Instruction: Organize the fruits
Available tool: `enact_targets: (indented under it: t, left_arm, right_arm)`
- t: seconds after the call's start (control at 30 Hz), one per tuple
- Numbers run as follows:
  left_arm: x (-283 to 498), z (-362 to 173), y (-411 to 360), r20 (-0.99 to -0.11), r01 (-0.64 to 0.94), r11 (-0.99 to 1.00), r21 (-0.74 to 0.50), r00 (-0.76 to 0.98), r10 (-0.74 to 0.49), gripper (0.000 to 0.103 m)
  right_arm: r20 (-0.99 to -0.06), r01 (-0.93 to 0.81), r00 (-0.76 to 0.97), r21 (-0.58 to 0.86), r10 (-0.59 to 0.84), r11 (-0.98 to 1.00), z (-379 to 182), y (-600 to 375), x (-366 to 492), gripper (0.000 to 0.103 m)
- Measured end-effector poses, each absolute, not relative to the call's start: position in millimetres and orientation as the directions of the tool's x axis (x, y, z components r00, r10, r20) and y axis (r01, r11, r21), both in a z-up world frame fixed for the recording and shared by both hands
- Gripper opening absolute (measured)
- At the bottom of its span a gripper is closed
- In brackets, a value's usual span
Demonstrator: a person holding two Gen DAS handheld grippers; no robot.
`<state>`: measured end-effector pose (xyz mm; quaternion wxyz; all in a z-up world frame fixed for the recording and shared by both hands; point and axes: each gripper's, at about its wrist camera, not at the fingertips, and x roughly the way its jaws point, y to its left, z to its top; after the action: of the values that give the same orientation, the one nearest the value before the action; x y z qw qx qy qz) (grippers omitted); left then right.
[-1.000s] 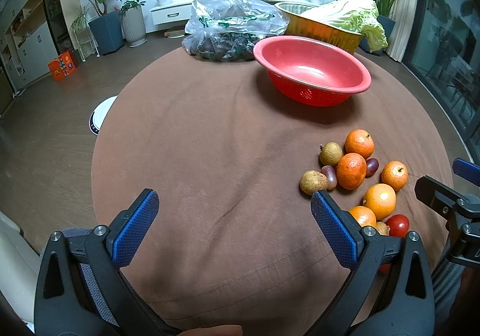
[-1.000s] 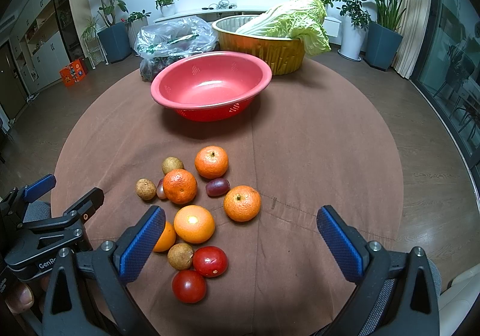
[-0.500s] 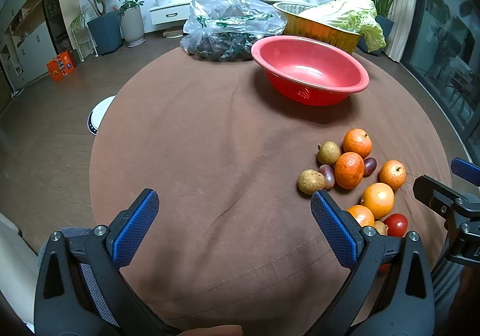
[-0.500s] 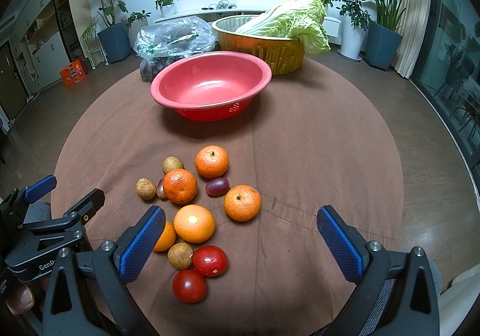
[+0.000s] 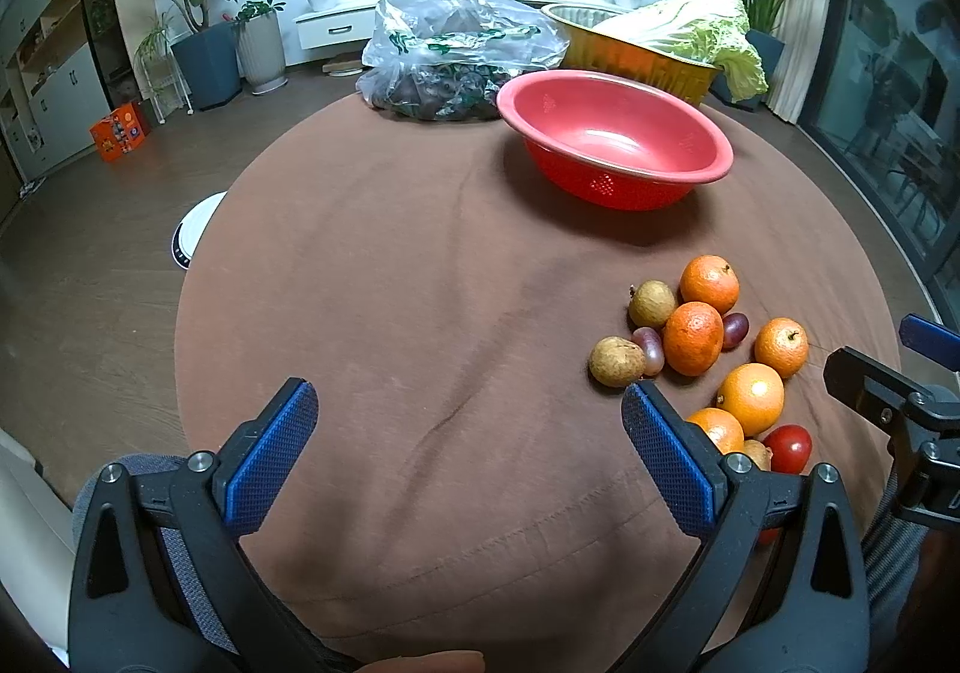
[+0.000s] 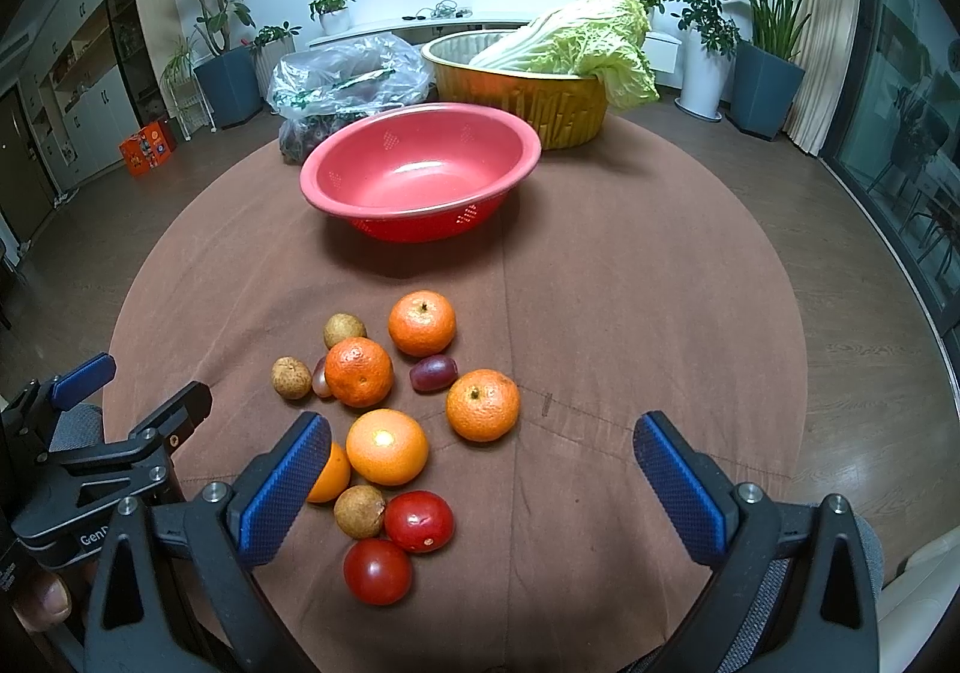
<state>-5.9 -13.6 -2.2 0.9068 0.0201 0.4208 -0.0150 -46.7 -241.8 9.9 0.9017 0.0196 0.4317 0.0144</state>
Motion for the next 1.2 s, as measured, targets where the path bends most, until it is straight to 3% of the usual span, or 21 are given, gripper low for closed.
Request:
enact_targets:
  t: [0.9,1.2]
  left_arm:
    - [-10,-2,-23,-0.765,0.060,0.998,0.014,0.643,-0.028,0.103]
    - [-7,6,-16,-0.725,0.172,0.984,-0.050,0.671,-0.154,0.103]
  right_arm:
    - [-0.777,-0.008,0.628,0.052,0.046,0.999,9,-240,-44,0.103]
    - [-0.743,-0.119,0.659,0.055,0.120,0.991,16,-282,-58,0.103]
